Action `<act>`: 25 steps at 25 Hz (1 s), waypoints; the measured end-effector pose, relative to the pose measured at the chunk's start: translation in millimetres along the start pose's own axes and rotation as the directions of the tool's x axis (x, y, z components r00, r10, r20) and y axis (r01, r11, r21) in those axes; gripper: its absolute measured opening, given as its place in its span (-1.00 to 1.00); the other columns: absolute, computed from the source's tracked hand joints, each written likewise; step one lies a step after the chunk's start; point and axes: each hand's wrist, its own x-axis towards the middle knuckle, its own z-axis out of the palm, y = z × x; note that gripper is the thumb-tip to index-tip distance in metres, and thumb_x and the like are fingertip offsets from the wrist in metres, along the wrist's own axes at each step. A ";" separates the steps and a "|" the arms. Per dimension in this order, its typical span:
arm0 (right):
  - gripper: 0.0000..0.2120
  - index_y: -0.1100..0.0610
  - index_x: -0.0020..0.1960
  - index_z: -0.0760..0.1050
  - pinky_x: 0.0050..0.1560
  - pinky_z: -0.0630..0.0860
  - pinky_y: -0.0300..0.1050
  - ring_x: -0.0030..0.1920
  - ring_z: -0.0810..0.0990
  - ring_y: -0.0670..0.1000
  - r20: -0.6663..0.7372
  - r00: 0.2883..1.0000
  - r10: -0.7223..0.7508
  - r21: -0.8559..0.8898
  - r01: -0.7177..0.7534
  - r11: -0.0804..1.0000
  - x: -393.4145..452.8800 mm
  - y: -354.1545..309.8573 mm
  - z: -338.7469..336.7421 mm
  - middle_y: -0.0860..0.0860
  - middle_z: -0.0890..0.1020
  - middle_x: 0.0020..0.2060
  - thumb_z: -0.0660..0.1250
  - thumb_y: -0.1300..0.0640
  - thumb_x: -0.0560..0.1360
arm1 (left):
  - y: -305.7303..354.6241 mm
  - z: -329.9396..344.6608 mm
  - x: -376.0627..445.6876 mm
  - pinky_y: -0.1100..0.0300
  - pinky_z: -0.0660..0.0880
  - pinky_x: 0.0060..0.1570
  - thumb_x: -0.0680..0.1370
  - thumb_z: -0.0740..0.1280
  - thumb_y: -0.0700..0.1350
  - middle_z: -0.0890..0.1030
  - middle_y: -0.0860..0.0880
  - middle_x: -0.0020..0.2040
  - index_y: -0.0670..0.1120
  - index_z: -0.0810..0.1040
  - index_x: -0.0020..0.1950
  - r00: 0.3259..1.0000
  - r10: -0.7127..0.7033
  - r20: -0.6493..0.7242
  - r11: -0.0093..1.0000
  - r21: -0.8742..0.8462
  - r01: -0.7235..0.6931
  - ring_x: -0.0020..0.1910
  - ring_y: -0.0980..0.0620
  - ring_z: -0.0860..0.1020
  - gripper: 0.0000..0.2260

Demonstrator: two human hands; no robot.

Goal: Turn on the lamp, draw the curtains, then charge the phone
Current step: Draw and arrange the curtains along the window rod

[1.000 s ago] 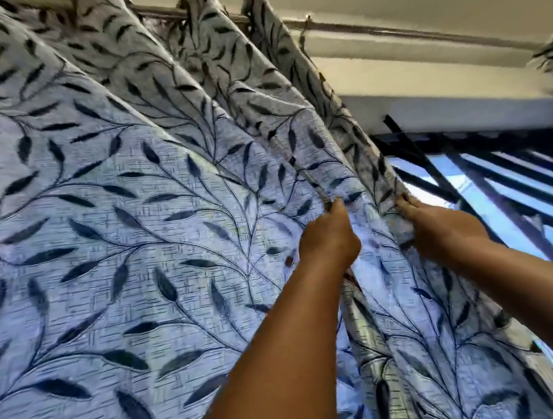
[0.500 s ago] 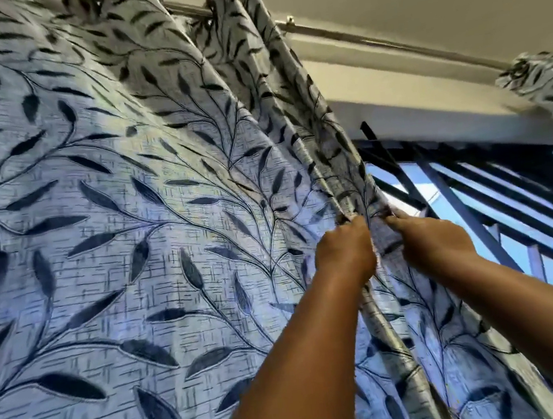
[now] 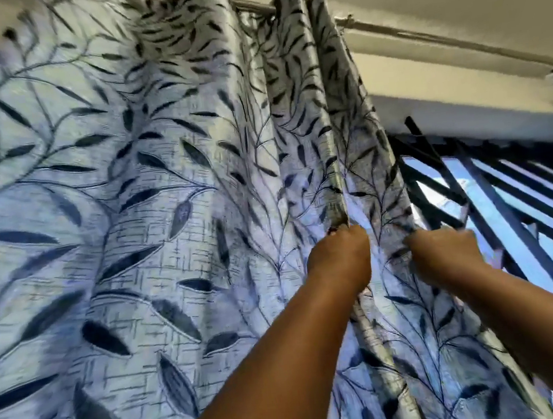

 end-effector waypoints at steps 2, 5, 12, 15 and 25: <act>-0.68 -0.06 0.23 0.45 0.32 0.17 0.36 0.43 0.19 0.30 0.092 0.996 0.022 -0.007 -0.021 1.000 -9.8 -19.2 -30.3 0.08 0.38 0.38 0.17 0.01 0.49 | -10.5 -26.5 -23.7 -0.05 0.43 -0.15 0.52 0.22 -0.29 0.48 -0.21 0.17 -0.18 0.37 0.26 0.999 0.035 0.014 0.999 -0.032 -0.035 0.03 -0.28 0.53 -0.69; -0.49 -0.08 0.41 0.30 0.36 0.01 0.41 0.50 -0.02 0.29 0.081 0.992 0.095 0.132 -0.105 0.986 -23.0 -49.4 -80.0 0.08 0.12 0.53 0.06 -0.21 0.51 | -22.5 -68.6 -61.4 0.04 0.36 -0.25 0.50 0.23 -0.17 0.51 -0.14 0.16 -0.08 0.37 0.24 0.988 0.111 -0.108 0.990 -0.080 -0.120 -0.05 -0.26 0.55 -0.69; -0.51 0.00 0.37 0.35 0.41 0.12 0.26 0.47 0.16 0.22 -0.238 0.954 0.181 0.494 -0.042 0.869 -59.1 -126.4 -174.1 0.12 0.22 0.50 0.03 -0.20 0.55 | -90.6 -163.1 -109.7 -0.02 0.28 0.29 0.51 0.22 0.05 0.43 -0.14 0.38 -0.10 0.41 0.36 0.928 0.022 -0.371 0.996 0.087 0.011 0.36 -0.19 0.34 -0.55; -0.50 0.07 0.30 0.40 0.25 0.35 0.12 0.33 0.37 0.22 -0.307 0.945 0.116 0.586 0.092 0.805 -74.7 -158.8 -199.1 0.17 0.43 0.33 0.10 -0.22 0.52 | -131.4 -188.9 -120.2 -0.09 0.05 0.44 0.52 0.18 0.09 0.20 -0.14 0.53 -0.10 0.28 0.46 0.919 -0.055 -0.390 0.970 0.199 0.142 0.49 -0.19 0.14 -0.46; -0.05 0.11 0.49 0.06 0.20 0.41 0.14 0.30 0.41 0.26 -0.037 0.999 -0.035 0.781 0.051 0.623 -150.1 -264.7 -207.3 0.15 0.37 0.37 0.23 -0.44 0.33 | -198.8 -220.4 -180.4 -0.35 -0.14 0.37 0.48 0.10 0.37 -0.33 -0.18 0.53 -0.05 -0.38 0.51 0.714 -0.561 -0.419 0.718 0.183 0.671 0.50 -0.32 -0.23 -0.09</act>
